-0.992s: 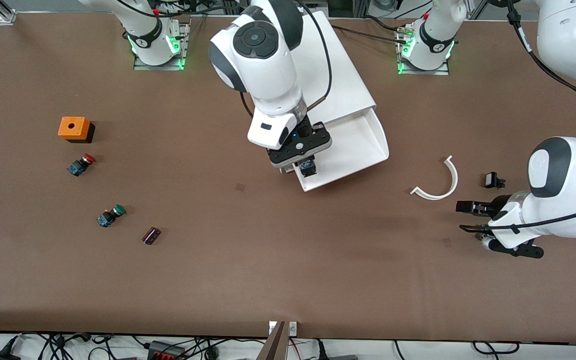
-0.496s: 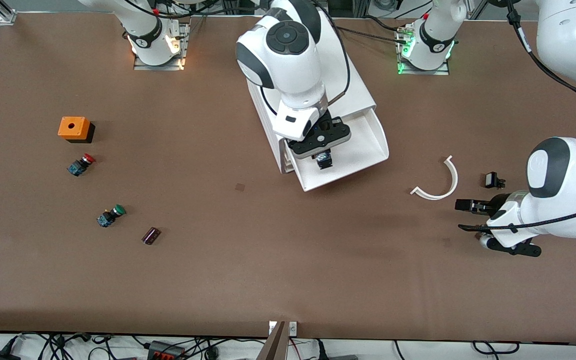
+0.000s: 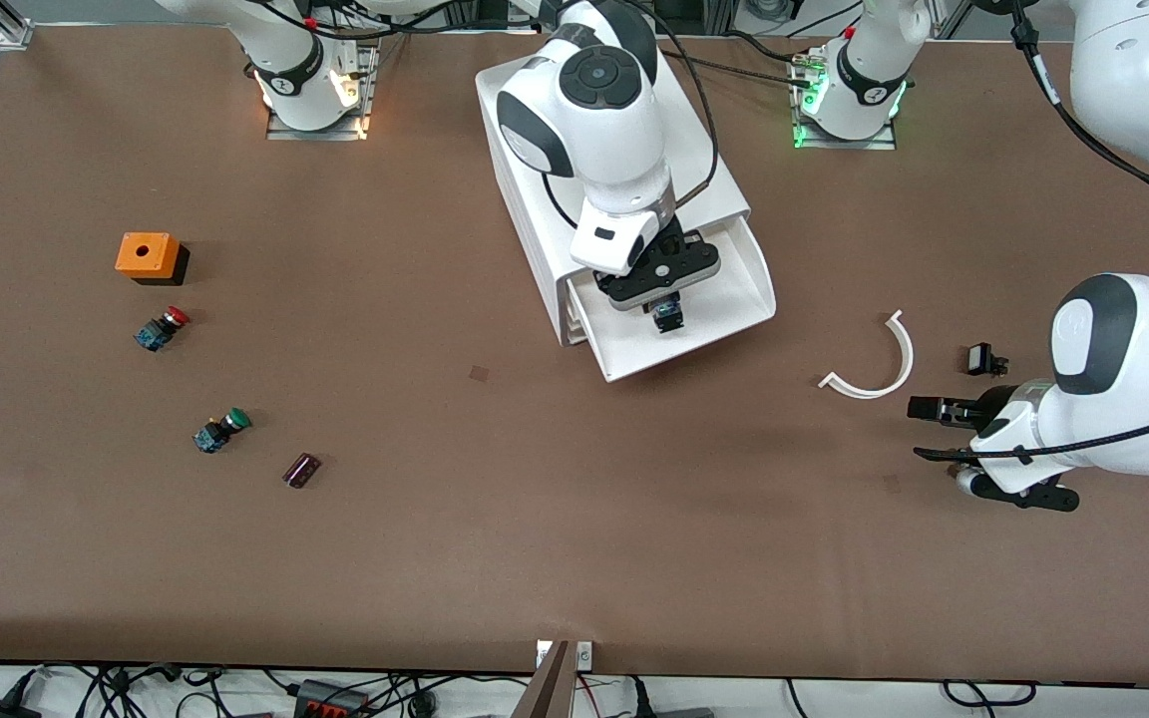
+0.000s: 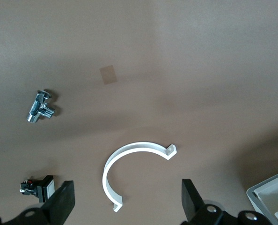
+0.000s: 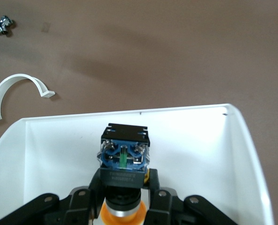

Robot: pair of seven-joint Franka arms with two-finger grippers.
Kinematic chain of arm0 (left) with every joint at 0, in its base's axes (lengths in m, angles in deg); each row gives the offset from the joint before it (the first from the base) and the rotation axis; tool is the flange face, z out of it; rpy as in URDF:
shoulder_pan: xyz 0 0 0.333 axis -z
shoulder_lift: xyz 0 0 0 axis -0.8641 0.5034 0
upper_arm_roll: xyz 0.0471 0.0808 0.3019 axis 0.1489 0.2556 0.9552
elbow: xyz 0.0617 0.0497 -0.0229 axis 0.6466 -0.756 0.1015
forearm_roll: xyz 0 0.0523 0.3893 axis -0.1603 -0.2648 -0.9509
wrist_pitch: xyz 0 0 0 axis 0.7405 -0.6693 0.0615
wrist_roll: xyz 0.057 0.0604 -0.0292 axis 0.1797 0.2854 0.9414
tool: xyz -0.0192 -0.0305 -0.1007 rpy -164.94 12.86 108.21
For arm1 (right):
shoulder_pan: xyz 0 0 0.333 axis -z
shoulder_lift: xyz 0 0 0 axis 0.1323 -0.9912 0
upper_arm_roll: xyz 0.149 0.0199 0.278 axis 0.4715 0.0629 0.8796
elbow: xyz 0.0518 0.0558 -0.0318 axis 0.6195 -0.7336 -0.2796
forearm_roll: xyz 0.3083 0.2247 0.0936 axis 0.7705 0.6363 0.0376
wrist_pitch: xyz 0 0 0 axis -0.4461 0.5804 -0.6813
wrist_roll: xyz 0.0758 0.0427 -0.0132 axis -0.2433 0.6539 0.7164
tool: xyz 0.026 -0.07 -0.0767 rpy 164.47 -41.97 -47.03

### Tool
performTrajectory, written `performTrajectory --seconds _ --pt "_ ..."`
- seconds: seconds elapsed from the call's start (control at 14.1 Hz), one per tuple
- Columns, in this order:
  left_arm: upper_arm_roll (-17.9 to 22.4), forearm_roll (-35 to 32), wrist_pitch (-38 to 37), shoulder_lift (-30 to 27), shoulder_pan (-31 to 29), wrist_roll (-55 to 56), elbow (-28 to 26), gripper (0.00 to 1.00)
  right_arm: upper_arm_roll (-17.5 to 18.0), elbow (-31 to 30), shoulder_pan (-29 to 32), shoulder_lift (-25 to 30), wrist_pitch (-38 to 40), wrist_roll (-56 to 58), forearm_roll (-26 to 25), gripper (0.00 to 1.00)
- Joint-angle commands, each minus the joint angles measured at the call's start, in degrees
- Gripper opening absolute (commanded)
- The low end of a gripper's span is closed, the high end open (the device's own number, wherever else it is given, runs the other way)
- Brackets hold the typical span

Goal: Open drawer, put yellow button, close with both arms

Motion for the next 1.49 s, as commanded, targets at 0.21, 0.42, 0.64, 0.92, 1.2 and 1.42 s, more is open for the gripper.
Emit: performTrajectory --seconds 0.21,0.42,0.64,0.92,1.2,1.42 --pt "-0.2 0.6 -0.6 -1.6 -0.2 0.4 -1.4 1.0 -0.3 2.4 -0.8 -1.8 0.5 -1.5 -0.7 0.0" --pt "-0.1 0.2 -0.6 -1.6 -0.2 0.3 -1.3 1.0 -0.5 2.4 -0.8 -2.3 0.7 -1.5 -0.8 0.03" --pt "0.4 -0.5 -0.5 -1.5 0.6 0.3 -0.9 1.0 -0.5 2.3 -0.8 -2.5 0.8 -1.5 -0.8 0.21" --pt "0.2 -2.9 -0.3 -1.5 0.5 0.3 -0.8 1.0 -0.8 2.4 -0.8 -2.4 0.8 -1.7 -0.8 1.0" --pt "-0.1 -2.8 -0.3 -1.6 0.8 0.8 -0.8 1.0 -0.8 3.0 -0.7 -1.7 1.7 -3.7 -0.7 1.0" --pt "-0.3 -2.7 1.0 -1.5 0.6 2.7 -1.1 1.0 -0.8 7.0 0.3 -1.5 4.3 -3.6 -0.7 1.0"
